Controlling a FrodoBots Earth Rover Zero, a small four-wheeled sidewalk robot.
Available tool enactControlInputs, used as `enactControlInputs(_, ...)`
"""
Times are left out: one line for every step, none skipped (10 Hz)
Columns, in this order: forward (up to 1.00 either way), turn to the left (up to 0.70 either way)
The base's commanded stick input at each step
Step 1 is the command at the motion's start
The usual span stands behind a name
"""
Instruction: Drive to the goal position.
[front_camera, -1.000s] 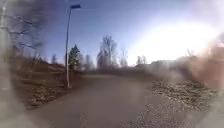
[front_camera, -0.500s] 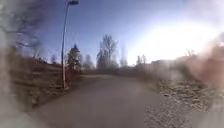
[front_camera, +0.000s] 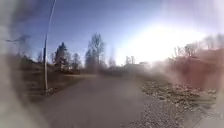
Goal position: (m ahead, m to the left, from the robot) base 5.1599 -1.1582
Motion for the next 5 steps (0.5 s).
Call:
enactControlInputs(0.70,0.00)
enactControlInputs(0.70,0.00)
enactControlInputs(0.70,0.00)
enactControlInputs(0.70,0.00)
enactControlInputs(0.70,0.00)
